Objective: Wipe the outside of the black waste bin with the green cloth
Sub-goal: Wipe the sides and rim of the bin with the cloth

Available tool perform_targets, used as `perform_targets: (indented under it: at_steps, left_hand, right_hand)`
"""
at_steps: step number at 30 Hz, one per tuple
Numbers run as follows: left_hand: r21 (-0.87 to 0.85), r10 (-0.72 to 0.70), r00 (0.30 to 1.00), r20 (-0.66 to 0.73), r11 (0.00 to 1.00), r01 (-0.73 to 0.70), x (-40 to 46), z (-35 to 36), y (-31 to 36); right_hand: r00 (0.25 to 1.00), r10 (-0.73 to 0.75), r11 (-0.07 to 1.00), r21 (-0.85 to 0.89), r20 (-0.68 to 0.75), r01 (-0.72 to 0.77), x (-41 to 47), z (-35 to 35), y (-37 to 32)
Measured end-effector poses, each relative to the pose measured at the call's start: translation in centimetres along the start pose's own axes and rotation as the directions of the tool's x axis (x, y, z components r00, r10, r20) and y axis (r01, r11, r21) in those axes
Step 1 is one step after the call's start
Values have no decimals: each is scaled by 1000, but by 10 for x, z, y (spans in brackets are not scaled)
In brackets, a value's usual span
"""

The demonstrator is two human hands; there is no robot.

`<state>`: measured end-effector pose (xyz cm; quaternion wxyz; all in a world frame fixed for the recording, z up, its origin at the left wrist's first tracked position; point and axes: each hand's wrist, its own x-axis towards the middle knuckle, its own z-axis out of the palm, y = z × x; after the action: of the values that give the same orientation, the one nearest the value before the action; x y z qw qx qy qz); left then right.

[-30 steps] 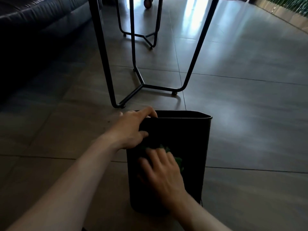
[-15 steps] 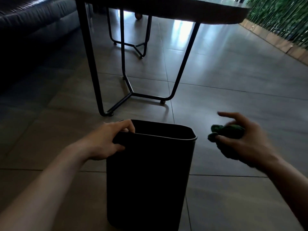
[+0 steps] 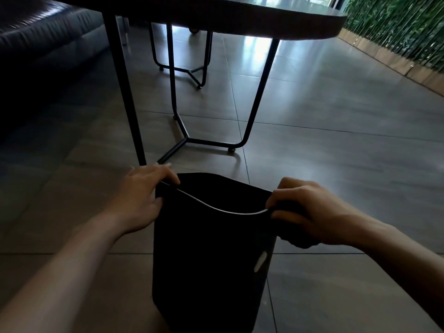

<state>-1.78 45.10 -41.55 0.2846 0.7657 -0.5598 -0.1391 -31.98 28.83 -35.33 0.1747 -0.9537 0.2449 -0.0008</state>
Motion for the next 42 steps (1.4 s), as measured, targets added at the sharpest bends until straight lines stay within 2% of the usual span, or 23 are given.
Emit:
perform_targets:
  at_steps: [3,5,7,9,11,12,14,16,18,20,21,24,26,29,31,33,35,37,38,40,42]
  left_hand:
    - [-165,115,985,-132,977,-136,1,1,20]
    - [-264,214,969,-127,934,-241,-3,7,40]
    - [-240,299,953,-37,923,-299,-9,17,55]
    - [-112,322,947,15,941,-318,-10,25,57]
    - [-78,292,956,-36,953,-294,-6,25,51]
    - [-99,268,961,-64,957,-273,-4,23,46]
    - [-130,227,970,-86,963,-237,0,20,36]
    - [-140,205,974,-93,966,-216,2,17,26]
    - [-163,185,979,-84,967,-197,4,16,21]
    - [-184,191,979,-69,962,-201,8,16,21]
    - [-192,200,977,-69,959,-210,9,16,21]
    - [-222,201,977,-72,952,-212,11,15,20]
    - [-252,197,978,-63,945,-207,11,15,18]
    - [-277,179,983,-45,943,-184,13,14,17]
    - [-289,137,990,-32,947,-141,14,14,16]
    - [-302,112,994,-18,947,-112,14,14,17]
    - [-297,128,992,-2,947,-123,13,14,18]
    - [-294,142,990,6,946,-133,13,13,19]
    - [-298,144,990,13,945,-134,13,12,19]
    - [-310,153,988,24,941,-139,13,11,22]
    - [-308,161,987,18,940,-148,13,10,24]
  right_hand:
    - [997,-3,997,-81,-75,-4,13,-10,-23]
    - [993,38,991,-124,-112,-52,27,-14,-34]
    - [987,76,983,-155,-139,-98,41,-14,-43]
    - [984,97,979,-162,-150,-122,52,-10,-51]
    - [973,94,987,-111,-209,-119,54,-5,-53]
    - [958,97,993,-33,-270,-110,52,-3,-52]
    - [887,134,976,213,-441,-42,44,1,-51]
    - [764,155,932,349,-626,97,37,12,-53]
    - [644,169,913,365,-746,183,38,34,-58]
    - [580,136,924,315,-803,219,49,63,-66]
    - [583,88,940,261,-808,220,53,79,-70]
    - [693,-149,986,-58,-706,153,57,124,-69]
    - [735,-261,958,-261,-626,117,50,143,-59]
    - [774,-348,908,-396,-530,138,32,160,-41]
    - [773,-452,848,-484,-445,217,11,180,-30]
    - [748,-587,738,-583,-309,339,-12,202,-22]
    - [717,-660,664,-623,-226,414,-23,204,-16]
    - [704,-649,695,-601,-288,395,-10,184,-15]
    - [699,-599,759,-555,-390,340,4,168,-17]
    - [669,-397,907,-381,-628,180,39,129,-23]
    - [622,-227,970,-230,-749,77,69,103,-31]
